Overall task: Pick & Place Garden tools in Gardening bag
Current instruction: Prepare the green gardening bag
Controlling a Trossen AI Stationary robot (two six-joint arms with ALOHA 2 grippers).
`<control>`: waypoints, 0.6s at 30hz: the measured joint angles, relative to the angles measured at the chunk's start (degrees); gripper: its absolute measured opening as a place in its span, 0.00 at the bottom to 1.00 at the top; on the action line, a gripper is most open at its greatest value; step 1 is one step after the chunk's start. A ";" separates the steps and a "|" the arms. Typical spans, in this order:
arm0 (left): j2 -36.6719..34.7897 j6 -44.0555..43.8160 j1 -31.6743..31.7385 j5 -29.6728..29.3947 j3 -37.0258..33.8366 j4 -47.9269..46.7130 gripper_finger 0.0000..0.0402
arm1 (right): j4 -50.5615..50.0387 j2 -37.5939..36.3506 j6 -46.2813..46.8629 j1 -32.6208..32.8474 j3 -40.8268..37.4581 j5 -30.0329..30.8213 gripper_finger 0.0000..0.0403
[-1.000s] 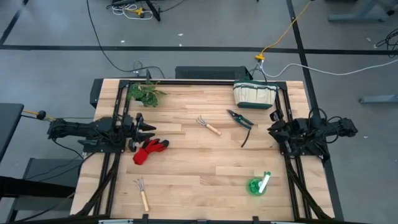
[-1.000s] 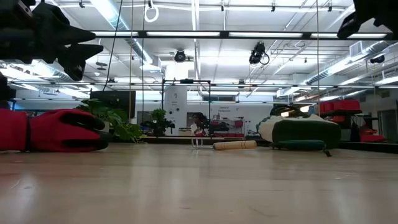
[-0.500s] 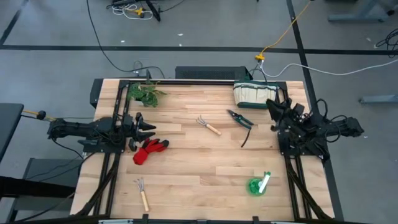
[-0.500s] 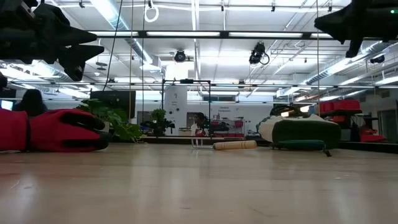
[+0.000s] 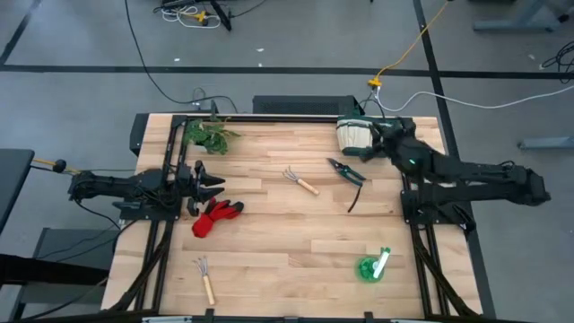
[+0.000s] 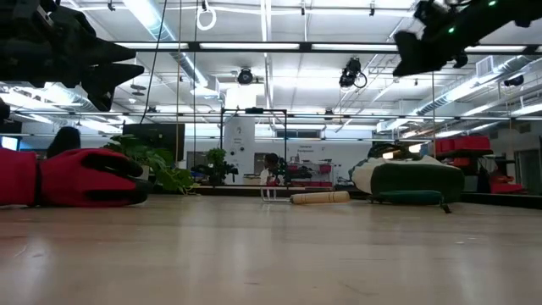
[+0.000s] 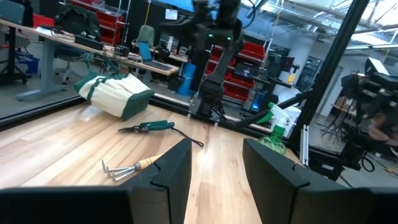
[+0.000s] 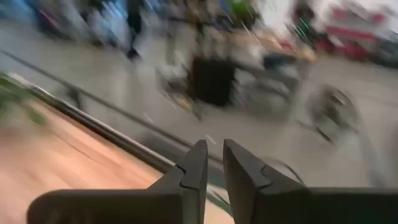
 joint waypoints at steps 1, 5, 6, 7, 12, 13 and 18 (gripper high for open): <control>0.00 0.01 0.00 0.00 0.00 -0.03 0.38 | -2.68 1.71 1.12 -1.99 1.56 -0.85 0.14; 0.00 -0.01 0.00 -0.02 -0.01 0.01 0.38 | -10.48 7.98 3.33 -9.68 6.03 -6.93 0.14; 0.00 -0.02 0.02 -0.02 -0.01 0.01 0.38 | -11.71 9.44 3.68 -11.52 6.98 -8.48 0.14; 0.00 -0.02 0.02 -0.02 0.00 0.01 0.38 | -12.84 10.85 3.91 -13.29 7.77 -9.75 0.14; 0.00 -0.02 0.01 0.00 0.00 0.09 0.38 | -17.48 17.68 2.62 -20.34 11.01 -10.88 0.14; 0.00 -0.03 0.00 0.00 -0.01 0.08 0.38 | -17.59 18.80 2.06 -21.41 11.55 -11.04 0.14; 0.00 -0.04 0.00 0.00 0.01 0.10 0.38 | -19.52 23.00 0.02 -24.75 14.11 -11.02 0.15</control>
